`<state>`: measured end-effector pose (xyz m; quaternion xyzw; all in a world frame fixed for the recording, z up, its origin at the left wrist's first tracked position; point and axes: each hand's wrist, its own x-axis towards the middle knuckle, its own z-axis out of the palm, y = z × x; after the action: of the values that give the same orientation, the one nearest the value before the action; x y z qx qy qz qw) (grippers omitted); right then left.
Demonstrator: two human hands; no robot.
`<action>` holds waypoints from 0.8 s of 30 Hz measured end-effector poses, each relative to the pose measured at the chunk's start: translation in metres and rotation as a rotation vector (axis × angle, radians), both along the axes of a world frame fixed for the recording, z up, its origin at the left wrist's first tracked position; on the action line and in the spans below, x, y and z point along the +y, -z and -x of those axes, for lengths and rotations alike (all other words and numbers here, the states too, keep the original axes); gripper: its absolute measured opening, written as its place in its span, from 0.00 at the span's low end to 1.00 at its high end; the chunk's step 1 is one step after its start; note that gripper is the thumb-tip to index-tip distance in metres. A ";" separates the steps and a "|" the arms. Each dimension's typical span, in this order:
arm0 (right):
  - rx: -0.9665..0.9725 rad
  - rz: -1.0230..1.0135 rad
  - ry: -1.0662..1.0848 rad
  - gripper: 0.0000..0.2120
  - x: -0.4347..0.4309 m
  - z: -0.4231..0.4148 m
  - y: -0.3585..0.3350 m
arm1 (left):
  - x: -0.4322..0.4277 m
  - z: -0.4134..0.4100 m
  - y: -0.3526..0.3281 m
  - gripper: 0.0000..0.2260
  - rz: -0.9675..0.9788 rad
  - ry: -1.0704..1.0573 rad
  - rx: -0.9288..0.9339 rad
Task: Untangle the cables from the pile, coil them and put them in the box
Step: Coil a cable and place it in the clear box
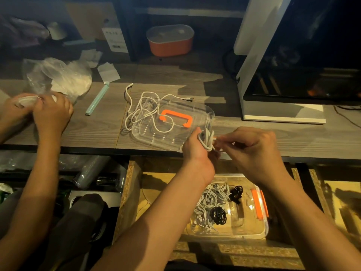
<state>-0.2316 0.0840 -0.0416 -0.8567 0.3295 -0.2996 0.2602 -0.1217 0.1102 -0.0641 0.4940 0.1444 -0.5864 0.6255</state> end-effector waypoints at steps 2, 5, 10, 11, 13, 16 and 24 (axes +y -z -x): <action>-0.118 -0.162 0.018 0.05 0.000 -0.001 0.006 | 0.004 0.002 -0.004 0.16 0.017 0.003 -0.224; -0.298 -0.461 0.016 0.08 0.010 -0.004 0.011 | 0.005 0.003 -0.003 0.16 0.012 0.036 -0.453; -0.494 -0.817 0.051 0.05 0.016 -0.007 0.018 | 0.006 0.002 -0.002 0.17 0.023 0.069 -0.509; -0.518 -0.859 0.044 0.06 0.015 -0.006 0.019 | 0.007 0.003 -0.002 0.17 0.020 0.082 -0.510; -0.539 -0.905 0.032 0.08 0.014 -0.005 0.022 | 0.008 0.003 0.000 0.17 0.002 0.130 -0.510; -0.592 -0.933 0.017 0.07 0.015 -0.003 0.026 | 0.009 0.004 0.000 0.17 0.021 0.165 -0.491; -0.680 -0.954 0.051 0.14 0.020 -0.008 0.027 | 0.012 0.005 0.004 0.20 -0.016 0.134 -0.662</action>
<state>-0.2239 0.1035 -0.0690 -0.4922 0.3466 -0.3824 0.7010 -0.1267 0.1223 -0.0682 0.6711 -0.0947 -0.4329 0.5944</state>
